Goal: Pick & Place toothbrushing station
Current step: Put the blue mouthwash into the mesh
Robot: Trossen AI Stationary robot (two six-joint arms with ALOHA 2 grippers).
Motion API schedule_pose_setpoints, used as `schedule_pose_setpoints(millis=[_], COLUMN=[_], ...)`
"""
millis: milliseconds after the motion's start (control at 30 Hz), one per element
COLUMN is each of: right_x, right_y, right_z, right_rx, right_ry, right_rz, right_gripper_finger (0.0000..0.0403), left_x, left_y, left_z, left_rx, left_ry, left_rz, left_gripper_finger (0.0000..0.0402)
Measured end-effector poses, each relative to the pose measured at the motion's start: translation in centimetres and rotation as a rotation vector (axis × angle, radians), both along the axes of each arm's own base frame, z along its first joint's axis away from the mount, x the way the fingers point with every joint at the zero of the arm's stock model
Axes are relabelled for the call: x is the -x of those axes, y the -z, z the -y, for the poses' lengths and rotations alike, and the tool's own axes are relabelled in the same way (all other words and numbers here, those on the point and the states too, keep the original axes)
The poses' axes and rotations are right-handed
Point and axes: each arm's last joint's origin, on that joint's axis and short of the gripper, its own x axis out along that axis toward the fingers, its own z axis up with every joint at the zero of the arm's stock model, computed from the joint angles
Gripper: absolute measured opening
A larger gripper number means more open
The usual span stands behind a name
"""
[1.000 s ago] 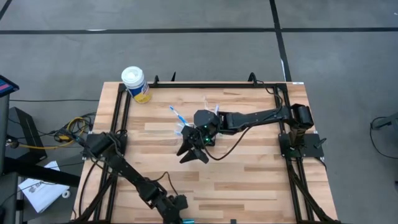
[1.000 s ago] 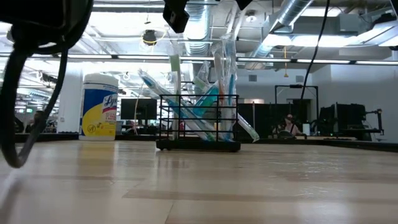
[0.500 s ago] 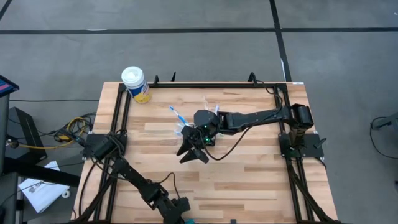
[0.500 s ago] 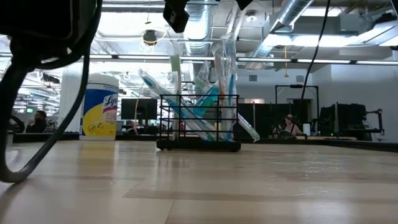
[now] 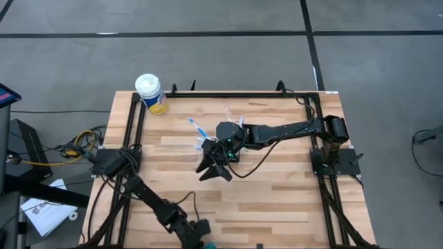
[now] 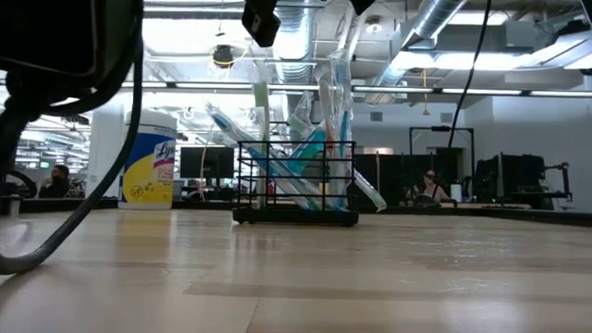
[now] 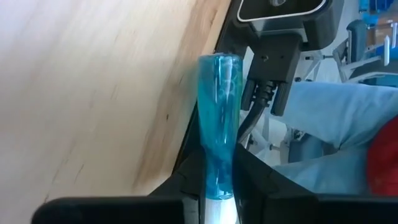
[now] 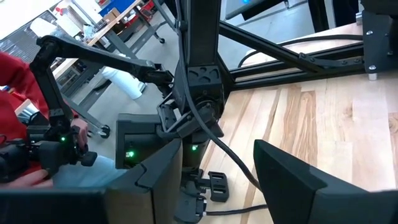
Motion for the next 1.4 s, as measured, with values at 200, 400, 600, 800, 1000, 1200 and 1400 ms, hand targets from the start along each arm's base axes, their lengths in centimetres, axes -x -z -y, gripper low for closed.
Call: schedule_pose_setpoints(millis=[200, 400, 600, 800, 1000, 1200, 1400], right_x=[0.0, 0.0, -0.1, -0.4, -0.6, -0.5, -0.6], right_y=[0.0, -0.2, -0.5, -2.4, -4.0, -3.8, -3.9], right_z=[-0.3, -0.4, -0.3, 0.3, 1.1, 1.5, 2.0], right_rx=[-0.009, -0.019, -0.025, -0.041, -0.041, -0.046, -0.047], right_ry=[-0.007, -0.033, -0.029, -0.035, -0.017, -0.029, -0.022], right_rz=[-0.007, 0.005, 0.038, 0.095, 0.135, 0.114, 0.118], right_gripper_finger=[0.0188, 0.0188, 0.0188, 0.0188, 0.0188, 0.0188, 0.0188], left_x=[0.1, 1.1, 2.2, 3.1, 3.8, 4.1, 4.9], left_y=[-1.1, -3.3, -6.8, -10.5, -12.2, -13.6, -15.0], left_z=[-2.5, -7.0, -12.1, -17.7, -21.7, -23.1, -23.2], left_rx=[-0.064, -0.149, -0.223, -0.328, -0.433, -0.439, -0.412], left_ry=[-0.097, -0.188, -0.317, -0.422, -0.448, -0.48, -0.488], left_rz=[0.022, 0.063, 0.137, 0.212, 0.212, 0.27, 0.324], left_gripper_finger=[0.0037, 0.0037, 0.0037, 0.0037, 0.0037, 0.0037, 0.0037])
